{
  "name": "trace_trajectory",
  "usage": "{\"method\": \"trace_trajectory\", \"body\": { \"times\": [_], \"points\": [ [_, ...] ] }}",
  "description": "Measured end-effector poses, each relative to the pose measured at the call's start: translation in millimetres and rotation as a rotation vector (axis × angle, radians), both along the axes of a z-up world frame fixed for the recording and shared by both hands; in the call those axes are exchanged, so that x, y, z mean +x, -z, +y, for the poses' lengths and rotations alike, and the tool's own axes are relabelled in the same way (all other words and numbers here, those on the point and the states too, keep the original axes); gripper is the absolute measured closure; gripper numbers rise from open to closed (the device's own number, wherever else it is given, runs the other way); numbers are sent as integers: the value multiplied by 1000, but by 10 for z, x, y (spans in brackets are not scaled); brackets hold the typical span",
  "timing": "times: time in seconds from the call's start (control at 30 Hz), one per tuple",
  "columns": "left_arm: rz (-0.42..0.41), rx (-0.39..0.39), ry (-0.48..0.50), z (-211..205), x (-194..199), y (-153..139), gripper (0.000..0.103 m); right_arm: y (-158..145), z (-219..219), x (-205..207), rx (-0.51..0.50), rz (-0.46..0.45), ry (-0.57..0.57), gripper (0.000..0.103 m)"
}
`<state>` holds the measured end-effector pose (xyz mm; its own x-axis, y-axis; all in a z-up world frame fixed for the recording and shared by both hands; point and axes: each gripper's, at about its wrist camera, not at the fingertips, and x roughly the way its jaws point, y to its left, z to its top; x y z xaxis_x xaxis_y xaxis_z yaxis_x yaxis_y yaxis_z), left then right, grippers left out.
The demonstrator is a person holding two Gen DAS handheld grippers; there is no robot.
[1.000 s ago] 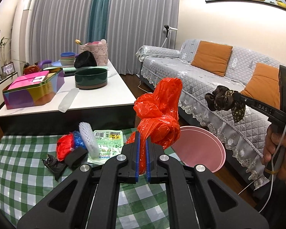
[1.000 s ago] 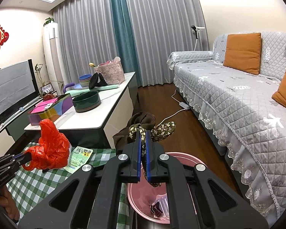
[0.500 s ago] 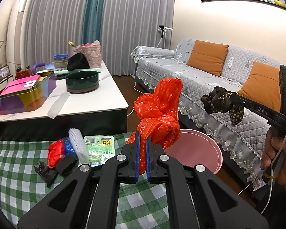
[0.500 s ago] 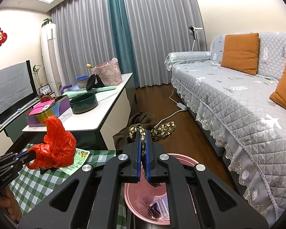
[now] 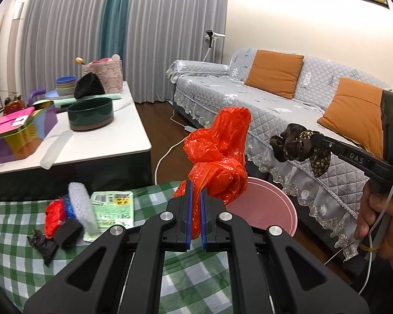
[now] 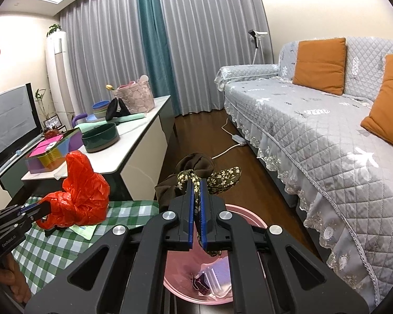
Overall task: Collect trash
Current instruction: 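Carry the scrunchie and orange bag over the pink bin with both grippers, then open the right gripper and left gripper to drop both items into the bin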
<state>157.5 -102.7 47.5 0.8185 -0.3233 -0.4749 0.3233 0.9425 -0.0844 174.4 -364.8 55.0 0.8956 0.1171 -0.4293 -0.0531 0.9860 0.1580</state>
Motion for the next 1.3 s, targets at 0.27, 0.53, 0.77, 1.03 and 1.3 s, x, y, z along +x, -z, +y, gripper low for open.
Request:
{"method": "trace_trajectory", "body": {
  "times": [0.27,0.53,0.77,1.03,1.3],
  "points": [
    [6,15,36,-260,151,55,98,80,-120,40,-7,20,36,99],
    [33,26,56,-511,364,161,98,163,-206,106,-32,45,78,99],
    [65,26,63,-663,538,216,98,246,-238,193,-44,76,96,99],
    [102,-16,97,-710,641,223,83,330,-305,285,-25,123,120,79],
    [93,-22,73,-599,547,180,71,316,-334,276,-5,120,146,49]
  ]
}}
